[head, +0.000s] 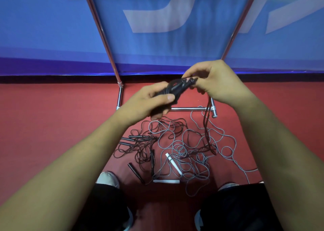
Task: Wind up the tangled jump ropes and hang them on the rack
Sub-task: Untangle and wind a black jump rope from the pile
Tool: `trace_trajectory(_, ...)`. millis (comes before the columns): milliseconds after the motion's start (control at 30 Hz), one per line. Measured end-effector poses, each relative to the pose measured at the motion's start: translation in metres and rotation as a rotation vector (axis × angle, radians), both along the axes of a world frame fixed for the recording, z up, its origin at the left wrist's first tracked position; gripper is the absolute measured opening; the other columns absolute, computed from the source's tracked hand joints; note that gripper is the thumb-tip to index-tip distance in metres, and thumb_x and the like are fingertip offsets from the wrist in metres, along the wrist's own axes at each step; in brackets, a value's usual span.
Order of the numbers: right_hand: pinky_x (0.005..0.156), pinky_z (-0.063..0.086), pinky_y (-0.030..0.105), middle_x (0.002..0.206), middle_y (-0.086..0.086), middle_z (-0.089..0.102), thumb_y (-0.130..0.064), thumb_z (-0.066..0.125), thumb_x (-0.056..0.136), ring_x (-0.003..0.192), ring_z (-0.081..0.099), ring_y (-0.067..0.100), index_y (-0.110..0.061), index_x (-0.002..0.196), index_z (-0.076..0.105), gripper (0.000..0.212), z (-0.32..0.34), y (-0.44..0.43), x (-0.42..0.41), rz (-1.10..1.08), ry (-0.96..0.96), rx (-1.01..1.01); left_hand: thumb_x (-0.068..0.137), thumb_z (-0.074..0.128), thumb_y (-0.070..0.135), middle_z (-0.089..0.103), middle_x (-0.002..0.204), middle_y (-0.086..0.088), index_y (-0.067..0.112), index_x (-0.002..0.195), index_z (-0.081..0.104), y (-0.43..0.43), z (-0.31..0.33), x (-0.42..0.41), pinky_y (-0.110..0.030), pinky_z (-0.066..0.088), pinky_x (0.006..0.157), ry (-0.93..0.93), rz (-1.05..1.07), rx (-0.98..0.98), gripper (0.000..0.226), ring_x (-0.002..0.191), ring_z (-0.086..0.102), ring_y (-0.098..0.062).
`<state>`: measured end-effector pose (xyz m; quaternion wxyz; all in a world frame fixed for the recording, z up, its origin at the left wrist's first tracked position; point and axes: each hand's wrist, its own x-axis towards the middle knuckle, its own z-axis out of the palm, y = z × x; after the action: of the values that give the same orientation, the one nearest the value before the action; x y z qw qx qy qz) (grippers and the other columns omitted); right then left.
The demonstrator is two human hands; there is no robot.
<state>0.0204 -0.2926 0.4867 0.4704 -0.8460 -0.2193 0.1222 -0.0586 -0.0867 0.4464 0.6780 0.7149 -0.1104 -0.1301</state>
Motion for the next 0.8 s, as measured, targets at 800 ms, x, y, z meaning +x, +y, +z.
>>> trace_trajectory(800,0.070,0.045,0.029,0.073,0.004,0.069,-0.023,0.073,0.087,0.068,0.058,0.015,-0.017,0.085,0.074,0.007,0.007,0.002,-0.007,0.013,-0.187,-0.224,0.093,0.066,0.022,0.060,0.072,-0.006,0.015,0.103,0.057,0.019,-0.003,0.021,-0.026,0.032,0.046,0.112,0.584,-0.042,0.015,0.058,0.048,-0.022)
